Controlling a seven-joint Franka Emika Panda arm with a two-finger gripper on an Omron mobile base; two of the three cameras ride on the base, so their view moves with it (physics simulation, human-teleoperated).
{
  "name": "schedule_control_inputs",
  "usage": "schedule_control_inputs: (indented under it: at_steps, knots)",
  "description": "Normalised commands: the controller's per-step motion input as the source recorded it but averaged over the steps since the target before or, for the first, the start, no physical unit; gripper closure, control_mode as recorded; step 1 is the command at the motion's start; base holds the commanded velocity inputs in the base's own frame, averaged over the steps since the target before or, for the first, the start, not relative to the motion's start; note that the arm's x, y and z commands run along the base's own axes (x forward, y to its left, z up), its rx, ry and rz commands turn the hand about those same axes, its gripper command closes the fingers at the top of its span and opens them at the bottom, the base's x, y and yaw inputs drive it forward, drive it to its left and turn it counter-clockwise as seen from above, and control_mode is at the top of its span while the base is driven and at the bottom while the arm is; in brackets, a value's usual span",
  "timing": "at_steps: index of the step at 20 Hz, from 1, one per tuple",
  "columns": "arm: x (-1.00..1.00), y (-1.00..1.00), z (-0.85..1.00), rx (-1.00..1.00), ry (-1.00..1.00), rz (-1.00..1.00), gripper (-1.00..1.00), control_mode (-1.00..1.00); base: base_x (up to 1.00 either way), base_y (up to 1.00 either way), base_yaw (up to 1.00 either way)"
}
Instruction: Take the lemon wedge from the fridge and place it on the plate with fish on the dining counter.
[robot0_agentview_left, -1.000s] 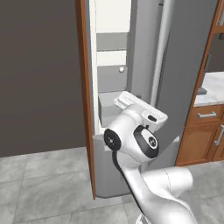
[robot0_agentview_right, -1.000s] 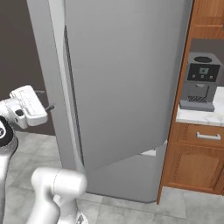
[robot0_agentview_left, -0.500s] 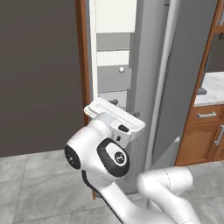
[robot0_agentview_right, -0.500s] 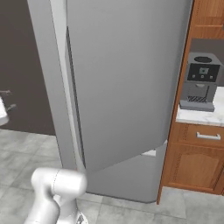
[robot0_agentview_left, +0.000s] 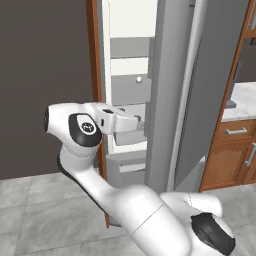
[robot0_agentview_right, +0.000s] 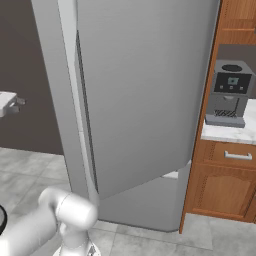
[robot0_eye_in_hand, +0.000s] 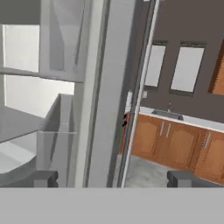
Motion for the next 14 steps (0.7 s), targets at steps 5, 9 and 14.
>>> schedule_control_inputs:
  at_steps: [5, 9, 14]
  knots:
    - [0.32, -0.08, -0.07, -0.02, 0.01, 0.00, -1.00, -1.00, 0.00, 0.00, 0.00]
    - [0.38, -0.21, -0.24, -0.08, 0.00, 0.00, -1.00, -1.00, 0.00, 0.00, 0.00]
    - [0.50, -0.39, -0.24, -0.06, 0.00, 0.00, -1.00, -1.00, 0.00, 0.00, 0.00]
